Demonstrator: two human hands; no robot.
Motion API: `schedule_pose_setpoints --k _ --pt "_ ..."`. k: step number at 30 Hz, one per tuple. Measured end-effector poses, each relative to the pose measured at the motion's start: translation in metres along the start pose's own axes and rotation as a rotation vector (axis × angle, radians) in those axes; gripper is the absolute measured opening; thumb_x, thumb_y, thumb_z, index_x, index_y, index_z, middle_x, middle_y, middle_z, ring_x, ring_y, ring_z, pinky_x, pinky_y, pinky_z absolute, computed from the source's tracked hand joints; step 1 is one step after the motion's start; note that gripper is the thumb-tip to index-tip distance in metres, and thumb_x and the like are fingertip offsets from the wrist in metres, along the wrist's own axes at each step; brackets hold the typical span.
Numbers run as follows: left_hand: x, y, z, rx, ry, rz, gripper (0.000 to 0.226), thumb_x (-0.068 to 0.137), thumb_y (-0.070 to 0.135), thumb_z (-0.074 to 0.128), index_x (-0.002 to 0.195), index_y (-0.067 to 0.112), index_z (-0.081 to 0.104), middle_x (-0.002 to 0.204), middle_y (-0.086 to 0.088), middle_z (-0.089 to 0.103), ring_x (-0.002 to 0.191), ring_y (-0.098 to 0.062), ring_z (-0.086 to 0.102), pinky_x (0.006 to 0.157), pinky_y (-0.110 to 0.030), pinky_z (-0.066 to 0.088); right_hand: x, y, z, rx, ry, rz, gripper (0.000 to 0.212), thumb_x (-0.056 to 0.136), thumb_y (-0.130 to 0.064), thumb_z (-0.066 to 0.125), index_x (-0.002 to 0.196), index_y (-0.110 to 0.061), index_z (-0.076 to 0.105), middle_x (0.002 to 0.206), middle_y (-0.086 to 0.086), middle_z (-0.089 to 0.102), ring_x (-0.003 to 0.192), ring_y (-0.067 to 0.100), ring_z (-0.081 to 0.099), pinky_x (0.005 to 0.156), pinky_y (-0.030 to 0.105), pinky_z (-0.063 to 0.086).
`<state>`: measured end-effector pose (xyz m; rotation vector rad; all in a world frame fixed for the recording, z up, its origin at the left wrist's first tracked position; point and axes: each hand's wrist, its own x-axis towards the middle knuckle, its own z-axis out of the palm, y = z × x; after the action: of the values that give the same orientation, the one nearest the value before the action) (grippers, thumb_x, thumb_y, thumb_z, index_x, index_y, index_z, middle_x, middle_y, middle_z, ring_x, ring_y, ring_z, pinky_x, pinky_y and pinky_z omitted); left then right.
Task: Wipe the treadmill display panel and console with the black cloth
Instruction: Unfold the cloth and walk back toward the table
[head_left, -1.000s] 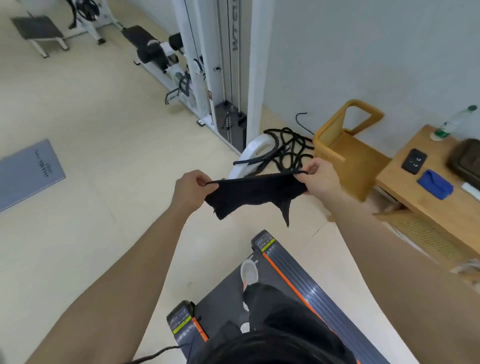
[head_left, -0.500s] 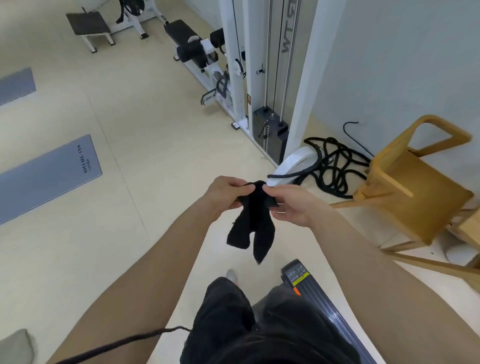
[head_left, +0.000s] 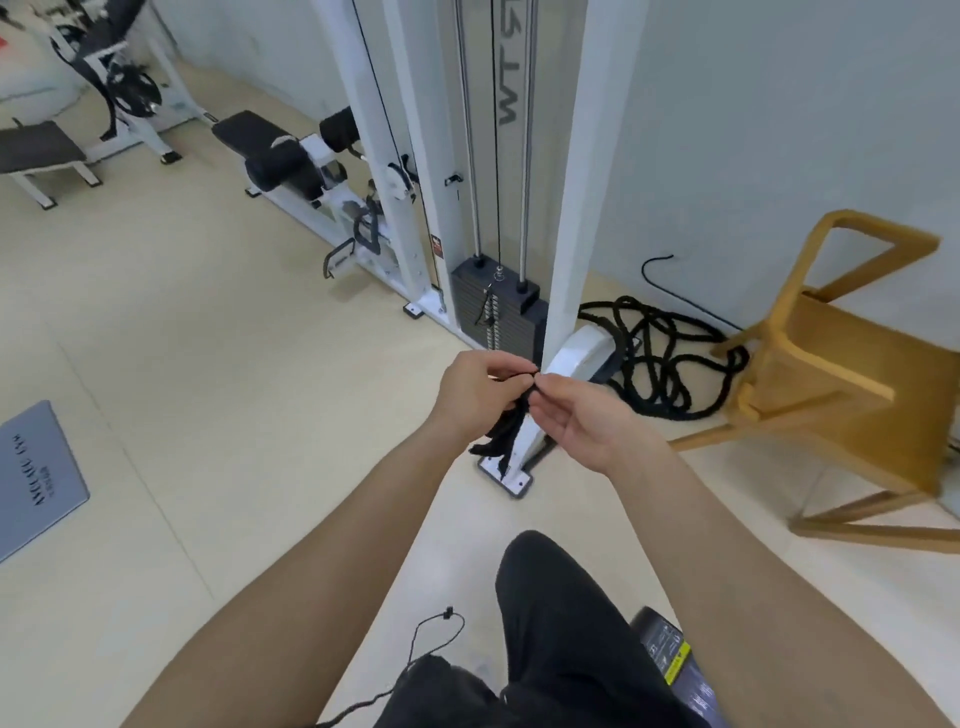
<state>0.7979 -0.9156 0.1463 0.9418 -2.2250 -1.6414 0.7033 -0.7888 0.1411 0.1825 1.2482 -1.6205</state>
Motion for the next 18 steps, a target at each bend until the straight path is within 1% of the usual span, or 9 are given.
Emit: schedule_pose_setpoints --k 2,4,7,9,11,13,15,16,18 --pt "0.025 0.019 0.004 0.115 -0.043 0.065 0.013 0.087 0.016 0.073 0.096 0.024 0.080 0.084 0.014 0.074 0.084 -0.001 0.070 0.088 -0.027 0.057 0.007 -0.020 -0.002 0.075 0.056 -0.044 0.016 0.092 -0.007 0.069 0.107 -0.005 0.067 0.082 0.005 0.075 0.068 0.010 0.073 0.063 0.022 0.059" --pt "0.050 0.044 0.011 0.224 -0.105 0.145 0.013 0.089 0.021 0.072 0.098 0.026 0.079 0.083 0.020 0.072 0.082 0.010 0.065 0.084 -0.016 0.050 0.015 -0.042 -0.008 0.102 0.106 -0.088 0.020 0.092 -0.010 0.070 0.112 -0.006 0.067 0.088 0.005 0.076 0.074 0.011 0.075 0.066 0.025 0.060" --pt "0.085 0.072 0.032 0.278 -0.272 0.227 0.014 0.084 0.036 0.076 0.097 0.030 0.080 0.088 0.021 0.075 0.085 0.009 0.065 0.078 -0.013 0.049 0.029 -0.073 -0.028 0.095 0.163 -0.156 0.021 0.094 -0.013 0.068 0.114 -0.012 0.070 0.104 0.007 0.076 0.090 0.014 0.074 0.077 0.029 0.058" --pt "0.110 0.086 0.053 0.317 -0.371 0.260 0.020 0.080 0.030 0.080 0.100 0.031 0.079 0.089 0.020 0.074 0.078 0.009 0.063 0.072 -0.009 0.046 0.036 -0.091 -0.048 0.147 0.194 -0.186 0.025 0.093 -0.015 0.070 0.118 -0.017 0.069 0.097 0.004 0.077 0.085 0.015 0.074 0.077 0.030 0.058" --pt "0.136 0.101 0.080 0.328 -0.441 0.284 0.020 0.082 0.019 0.079 0.100 0.029 0.080 0.088 0.016 0.075 0.075 0.005 0.064 0.073 -0.014 0.051 0.039 -0.110 -0.074 0.167 0.223 -0.217 0.025 0.093 -0.019 0.071 0.118 -0.022 0.068 0.089 0.001 0.077 0.077 0.015 0.074 0.071 0.031 0.059" --pt "0.161 0.119 0.112 0.324 -0.488 0.283 0.018 0.085 0.013 0.076 0.097 0.026 0.080 0.092 0.010 0.075 0.082 -0.005 0.068 0.079 -0.025 0.058 0.038 -0.129 -0.106 0.111 0.299 -0.239 0.020 0.097 -0.022 0.066 0.116 -0.025 0.070 0.088 0.002 0.076 0.076 0.017 0.072 0.069 0.031 0.058" --pt "0.180 0.140 0.148 0.340 -0.569 0.288 0.019 0.088 0.011 0.073 0.092 0.028 0.080 0.097 0.004 0.074 0.085 -0.016 0.070 0.077 -0.029 0.060 0.033 -0.147 -0.142 0.009 0.447 -0.270 0.020 0.101 -0.021 0.056 0.113 -0.025 0.072 0.082 0.004 0.073 0.071 0.018 0.067 0.065 0.032 0.056" --pt "0.187 0.151 0.166 0.363 -0.624 0.317 0.022 0.089 0.011 0.072 0.088 0.031 0.079 0.096 0.004 0.074 0.084 -0.018 0.070 0.076 -0.029 0.061 0.028 -0.154 -0.162 -0.059 0.522 -0.290 0.023 0.102 -0.019 0.053 0.110 -0.024 0.073 0.080 0.005 0.070 0.068 0.017 0.063 0.063 0.032 0.056" --pt "0.200 0.174 0.205 0.423 -0.755 0.395 0.026 0.091 0.012 0.071 0.084 0.037 0.077 0.088 0.010 0.074 0.079 -0.017 0.069 0.074 -0.032 0.061 0.017 -0.166 -0.199 -0.215 0.631 -0.336 0.024 0.100 -0.015 0.052 0.108 -0.022 0.073 0.082 -0.001 0.066 0.070 0.013 0.059 0.065 0.026 0.052"
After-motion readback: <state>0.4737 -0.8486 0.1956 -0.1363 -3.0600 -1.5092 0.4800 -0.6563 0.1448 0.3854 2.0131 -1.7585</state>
